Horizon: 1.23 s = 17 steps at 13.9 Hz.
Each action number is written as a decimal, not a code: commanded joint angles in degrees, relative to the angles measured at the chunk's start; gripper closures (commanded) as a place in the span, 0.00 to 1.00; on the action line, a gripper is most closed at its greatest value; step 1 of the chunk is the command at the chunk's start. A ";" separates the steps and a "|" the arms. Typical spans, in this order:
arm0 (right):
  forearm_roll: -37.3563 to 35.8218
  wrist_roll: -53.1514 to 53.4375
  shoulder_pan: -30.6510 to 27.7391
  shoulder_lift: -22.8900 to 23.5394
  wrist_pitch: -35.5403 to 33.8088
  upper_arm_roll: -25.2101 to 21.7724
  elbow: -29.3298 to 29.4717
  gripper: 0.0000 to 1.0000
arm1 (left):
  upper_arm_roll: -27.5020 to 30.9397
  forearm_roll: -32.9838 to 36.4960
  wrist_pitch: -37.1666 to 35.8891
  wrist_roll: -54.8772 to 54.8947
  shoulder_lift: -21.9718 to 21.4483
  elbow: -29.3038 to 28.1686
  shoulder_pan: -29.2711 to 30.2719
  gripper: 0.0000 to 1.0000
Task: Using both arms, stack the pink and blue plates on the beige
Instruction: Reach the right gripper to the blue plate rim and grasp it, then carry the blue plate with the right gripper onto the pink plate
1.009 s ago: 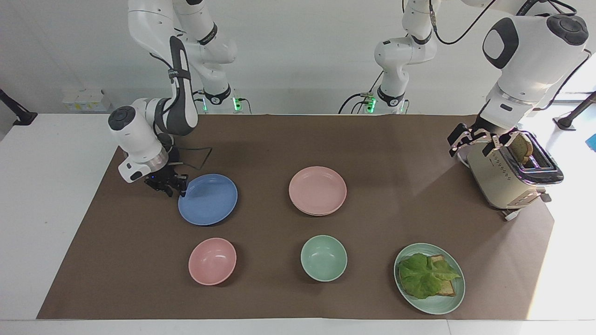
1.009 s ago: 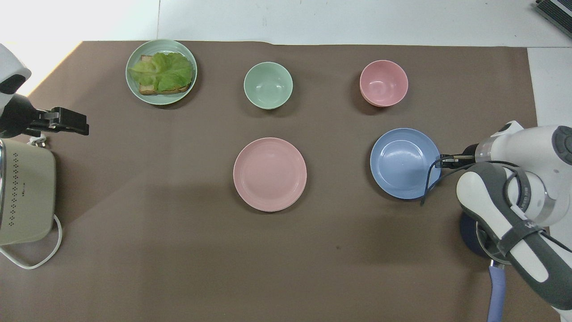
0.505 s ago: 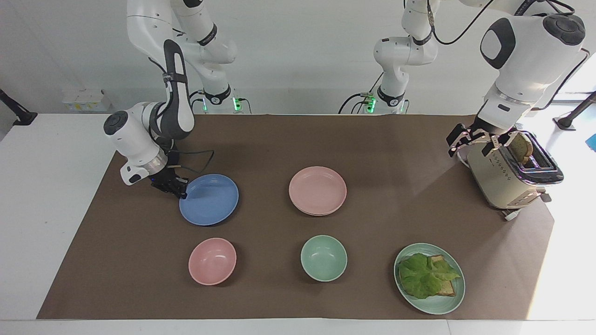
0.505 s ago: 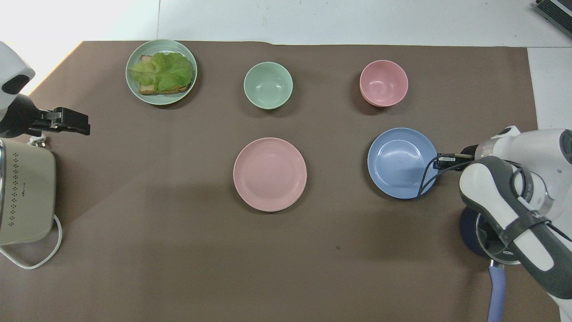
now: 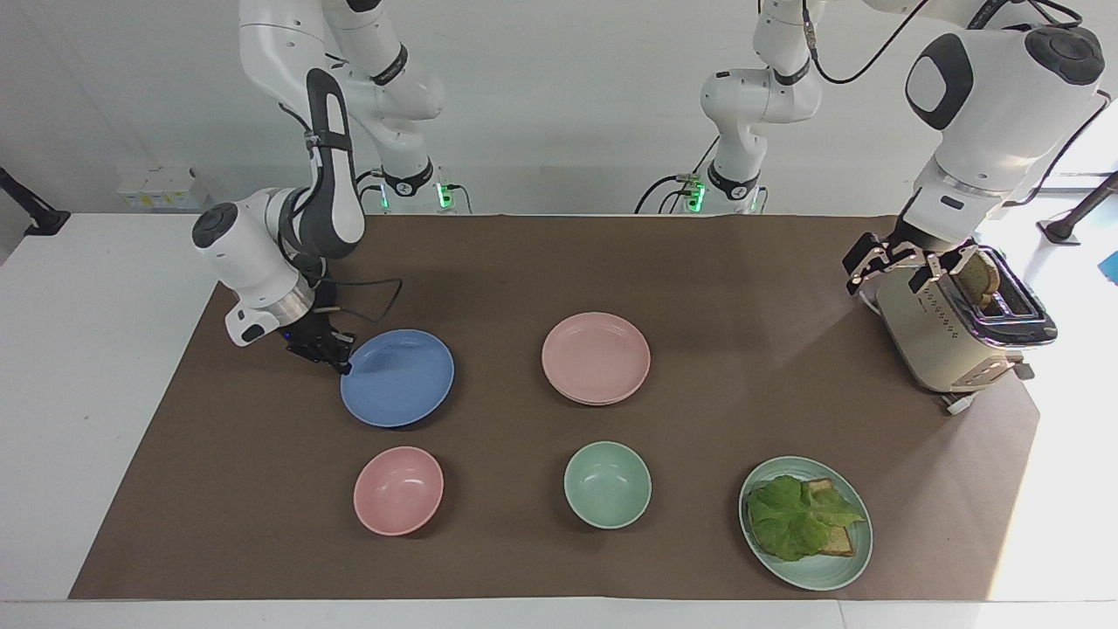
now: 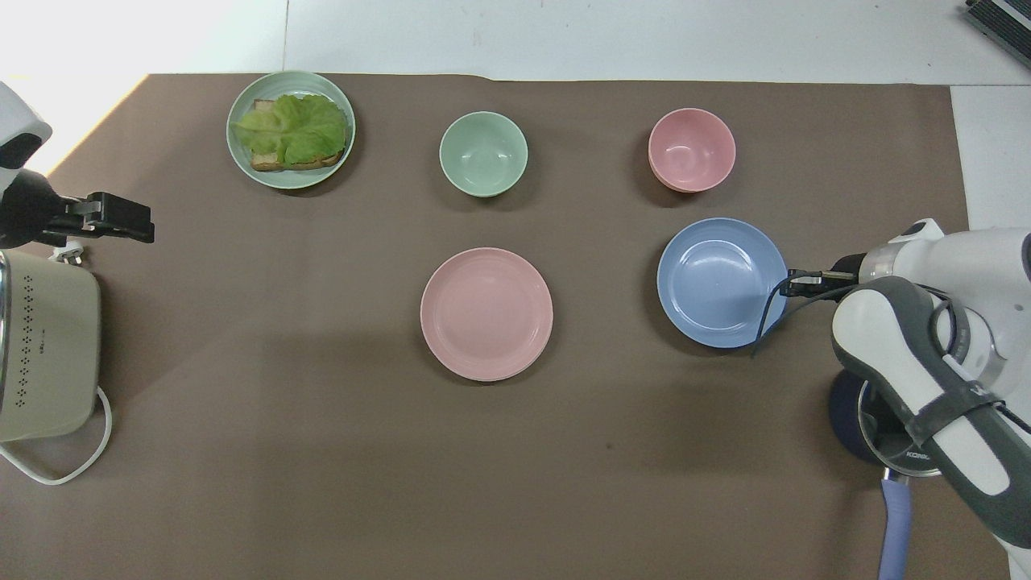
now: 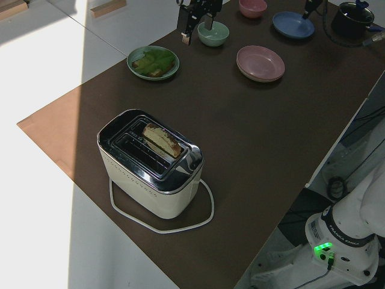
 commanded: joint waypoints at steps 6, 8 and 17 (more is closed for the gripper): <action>5.56 -2.10 2.29 -13.31 -11.97 0.72 0.44 1.00 | 0.55 0.83 -0.63 -0.38 -0.78 -0.24 0.03 0.00; 5.56 -1.66 4.30 -13.85 -12.68 0.72 0.44 1.00 | 0.55 0.83 -0.63 -0.38 -0.78 -0.24 0.03 0.00; -5.60 20.74 22.84 -5.78 -2.08 0.81 0.70 1.00 | 0.55 0.83 -0.63 -0.38 -0.78 -0.24 0.03 0.00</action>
